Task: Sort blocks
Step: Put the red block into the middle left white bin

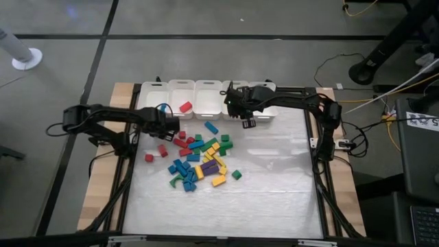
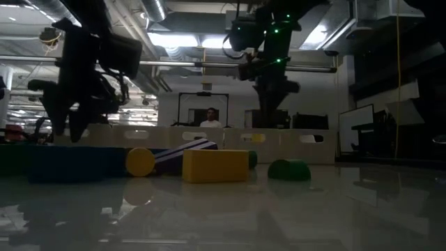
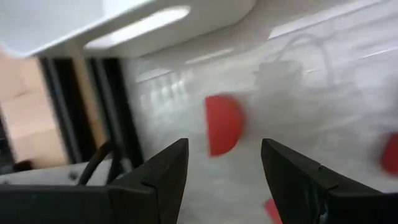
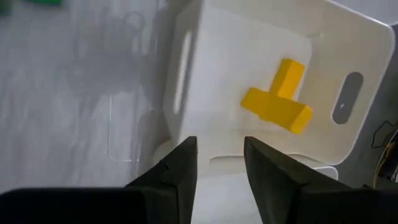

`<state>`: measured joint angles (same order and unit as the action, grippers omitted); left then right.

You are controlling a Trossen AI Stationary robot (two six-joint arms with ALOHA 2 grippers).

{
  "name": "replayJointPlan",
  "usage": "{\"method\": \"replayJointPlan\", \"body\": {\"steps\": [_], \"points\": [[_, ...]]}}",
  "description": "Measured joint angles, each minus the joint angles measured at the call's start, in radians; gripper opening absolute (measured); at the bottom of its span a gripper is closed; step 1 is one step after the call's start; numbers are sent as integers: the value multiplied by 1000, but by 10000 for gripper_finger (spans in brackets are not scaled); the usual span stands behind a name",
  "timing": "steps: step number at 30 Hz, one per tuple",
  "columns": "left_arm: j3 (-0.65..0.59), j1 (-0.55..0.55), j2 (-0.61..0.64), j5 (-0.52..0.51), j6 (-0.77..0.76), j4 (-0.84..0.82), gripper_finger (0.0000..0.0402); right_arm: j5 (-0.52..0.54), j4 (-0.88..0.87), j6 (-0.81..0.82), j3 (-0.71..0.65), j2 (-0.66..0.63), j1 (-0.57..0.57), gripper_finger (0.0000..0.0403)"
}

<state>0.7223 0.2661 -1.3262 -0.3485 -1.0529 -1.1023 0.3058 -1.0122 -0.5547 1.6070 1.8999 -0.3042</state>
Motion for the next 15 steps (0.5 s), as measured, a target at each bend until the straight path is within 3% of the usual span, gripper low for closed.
{"method": "replayJointPlan", "body": {"steps": [10, 15], "points": [[-2, 87, -19, 6, 66, 30, 191, -6, -79, 45, 0, 0, 17, 133], [-54, 110, -19, 62, 66, 86, 191, -37, -92, 58, 0, 0, 17, 133]]}}
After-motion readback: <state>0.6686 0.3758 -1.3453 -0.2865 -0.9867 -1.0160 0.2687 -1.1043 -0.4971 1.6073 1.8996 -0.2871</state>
